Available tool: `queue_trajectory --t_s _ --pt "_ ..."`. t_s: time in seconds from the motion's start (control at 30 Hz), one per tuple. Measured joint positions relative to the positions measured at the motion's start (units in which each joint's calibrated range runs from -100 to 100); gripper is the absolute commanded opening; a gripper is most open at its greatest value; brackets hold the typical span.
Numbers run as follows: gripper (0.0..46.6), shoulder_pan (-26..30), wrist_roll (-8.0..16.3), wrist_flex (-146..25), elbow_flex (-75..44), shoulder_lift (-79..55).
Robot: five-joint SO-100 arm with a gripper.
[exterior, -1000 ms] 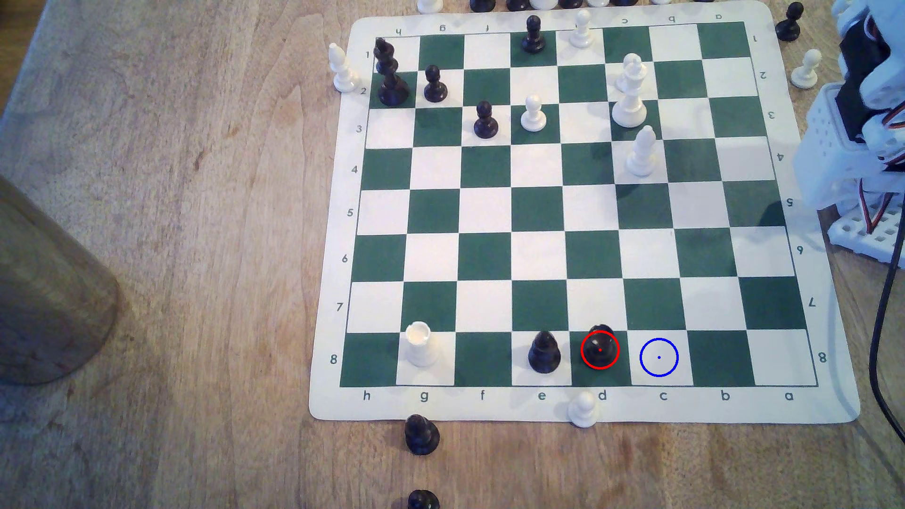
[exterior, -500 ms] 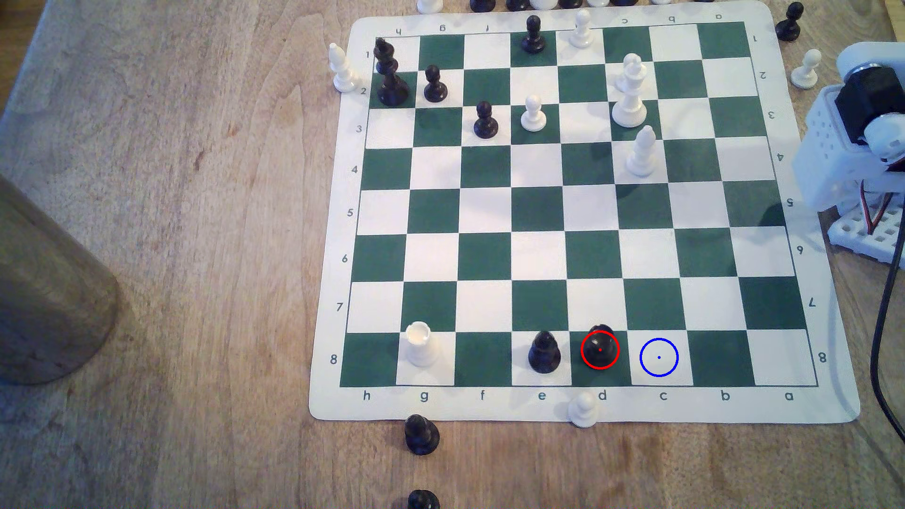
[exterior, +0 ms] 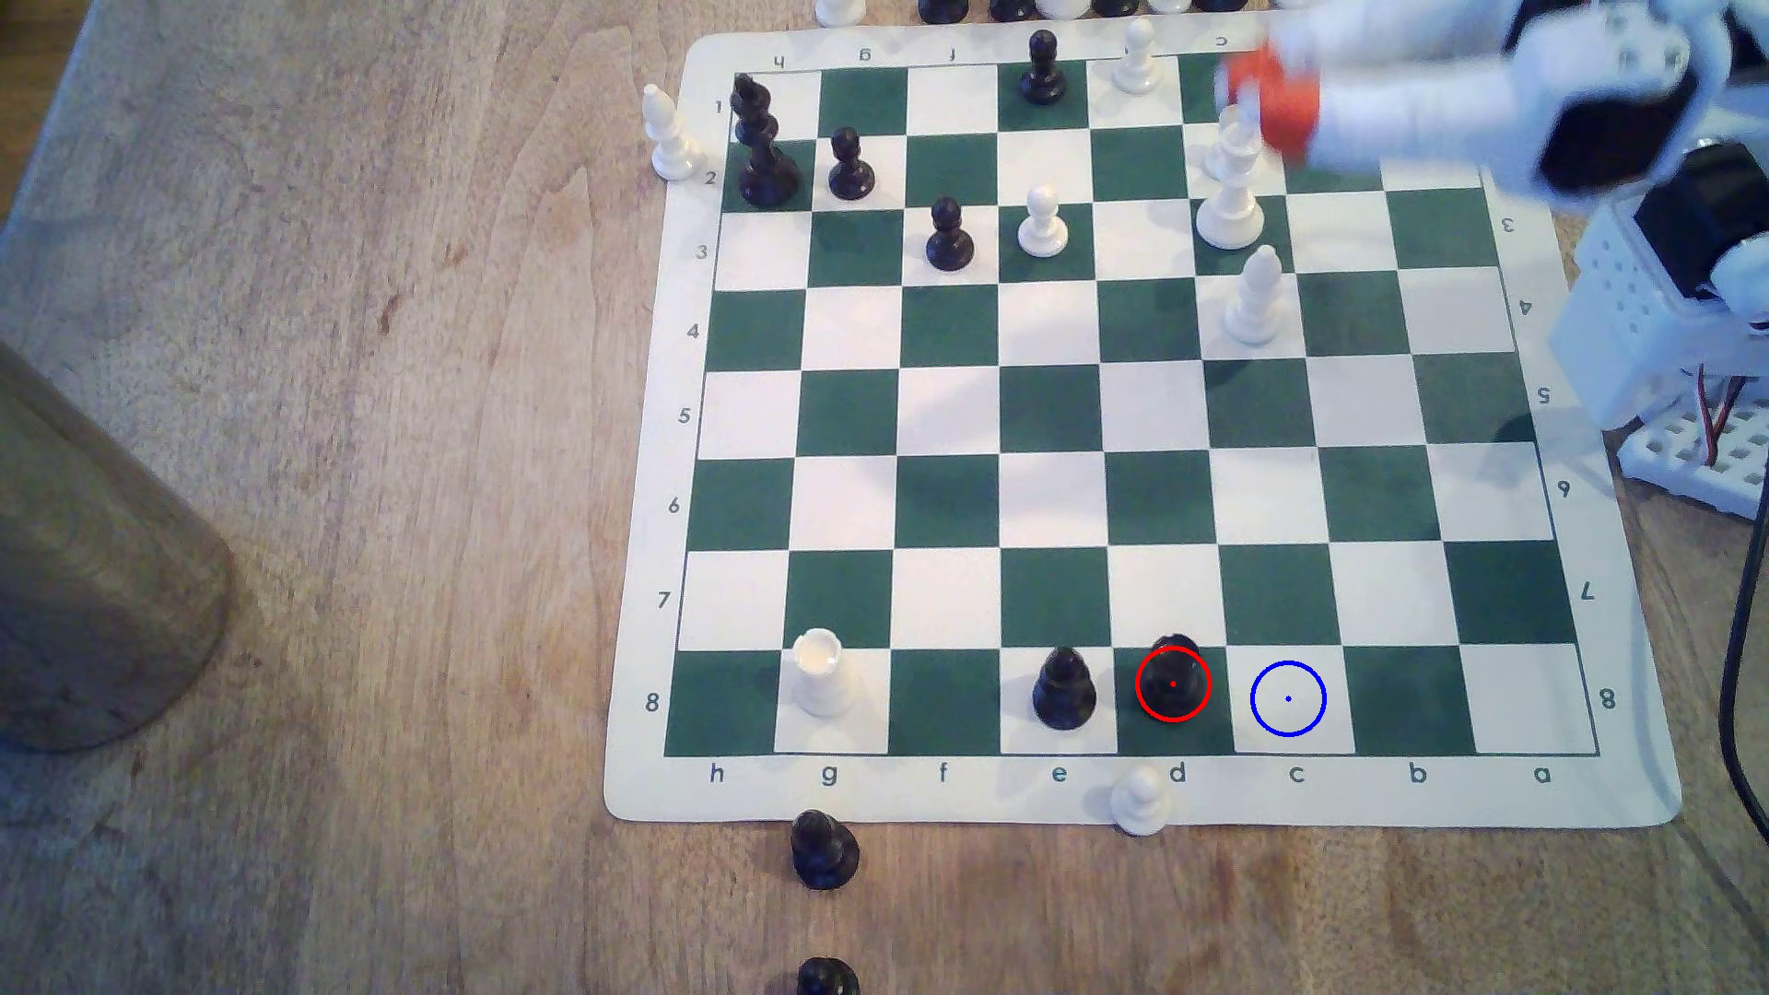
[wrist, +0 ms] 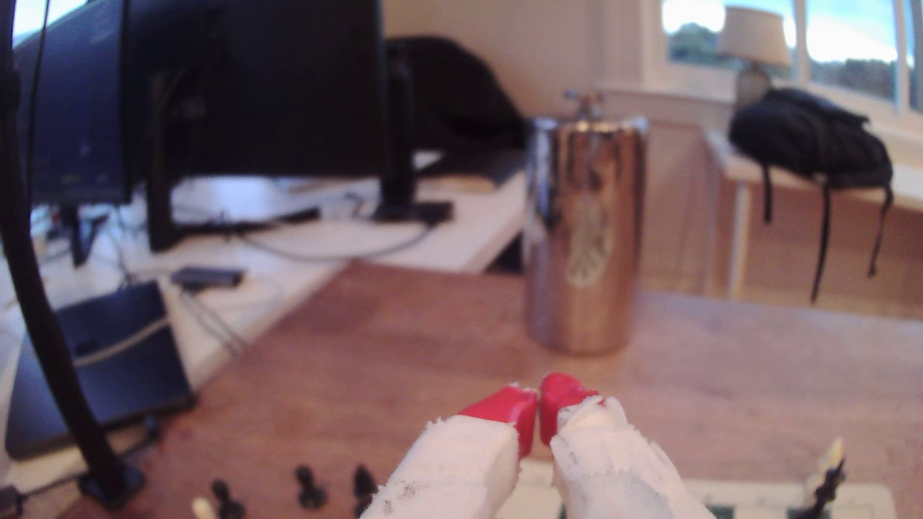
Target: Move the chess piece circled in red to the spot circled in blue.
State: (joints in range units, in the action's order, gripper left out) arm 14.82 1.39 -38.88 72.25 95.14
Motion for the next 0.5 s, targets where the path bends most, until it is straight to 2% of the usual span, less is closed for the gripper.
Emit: queue_trajectory --t_s 0.17,0.3,0.37,0.4,0.5 --pt "4.4 3.6 0.7 -6.1 -6.0 -7.6" --pt "5.3 5.8 1.1 -11.4 -6.8 -13.7" --pt "9.1 7.2 2.1 -12.2 -6.4 -15.1" --pt "11.2 8.6 3.5 -12.9 -6.4 -17.2" --pt "15.5 10.5 4.7 -12.9 -5.2 -19.4"
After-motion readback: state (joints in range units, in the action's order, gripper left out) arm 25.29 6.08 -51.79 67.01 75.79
